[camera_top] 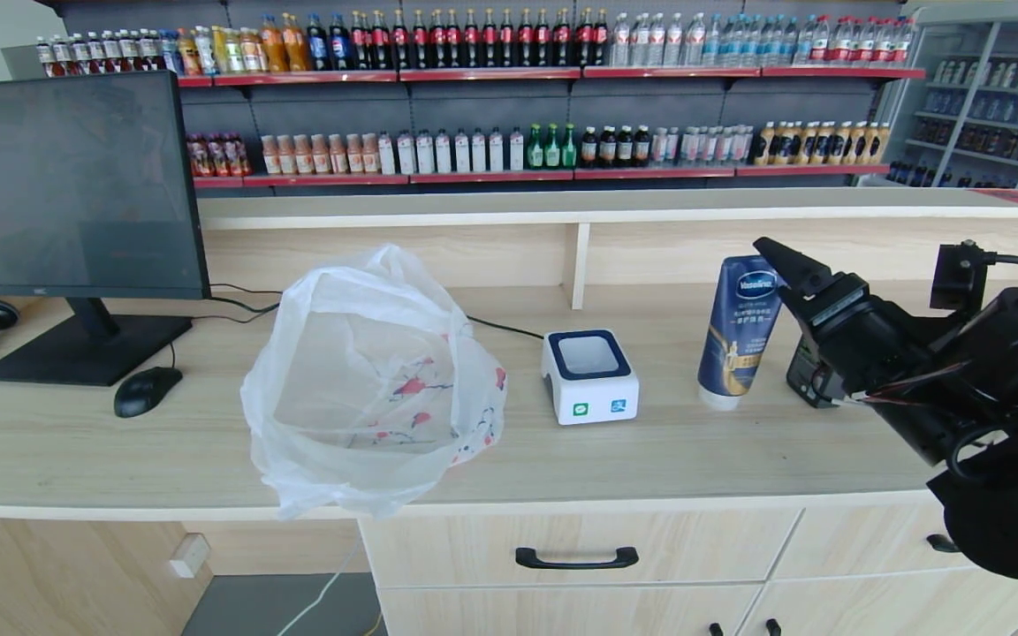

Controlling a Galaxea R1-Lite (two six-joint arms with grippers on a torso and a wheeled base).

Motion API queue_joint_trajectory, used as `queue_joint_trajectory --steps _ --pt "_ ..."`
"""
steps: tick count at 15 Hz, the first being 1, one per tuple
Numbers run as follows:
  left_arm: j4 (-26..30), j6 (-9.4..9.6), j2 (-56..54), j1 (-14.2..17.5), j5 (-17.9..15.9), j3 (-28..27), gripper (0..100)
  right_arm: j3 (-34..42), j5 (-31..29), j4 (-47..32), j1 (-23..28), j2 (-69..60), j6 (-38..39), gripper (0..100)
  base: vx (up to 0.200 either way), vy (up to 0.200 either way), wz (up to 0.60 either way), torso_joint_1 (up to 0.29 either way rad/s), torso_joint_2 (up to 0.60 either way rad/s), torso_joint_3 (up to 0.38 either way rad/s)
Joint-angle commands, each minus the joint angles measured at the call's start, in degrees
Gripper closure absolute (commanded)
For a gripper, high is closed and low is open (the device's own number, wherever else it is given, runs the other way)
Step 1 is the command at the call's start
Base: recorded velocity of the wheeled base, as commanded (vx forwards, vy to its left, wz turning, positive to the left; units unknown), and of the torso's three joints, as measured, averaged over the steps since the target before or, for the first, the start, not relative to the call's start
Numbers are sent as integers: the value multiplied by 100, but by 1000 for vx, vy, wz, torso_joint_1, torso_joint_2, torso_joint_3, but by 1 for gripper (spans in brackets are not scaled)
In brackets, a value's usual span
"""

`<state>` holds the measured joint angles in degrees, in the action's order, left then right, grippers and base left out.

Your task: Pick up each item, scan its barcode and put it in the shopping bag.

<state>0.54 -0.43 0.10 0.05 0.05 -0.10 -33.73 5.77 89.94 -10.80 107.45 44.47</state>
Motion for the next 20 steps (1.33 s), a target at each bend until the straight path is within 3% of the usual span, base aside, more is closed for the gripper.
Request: queue_joint_trajectory --steps 1,20 --pt "-1 -1 -1 4 -5 1 0 -11 3 6 -1 118 0 0 0 0 0 0 0 0" --pt "-1 -1 -1 4 4 1 0 -178 3 6 69 444 -97 0 0 0 0 0 0 0"
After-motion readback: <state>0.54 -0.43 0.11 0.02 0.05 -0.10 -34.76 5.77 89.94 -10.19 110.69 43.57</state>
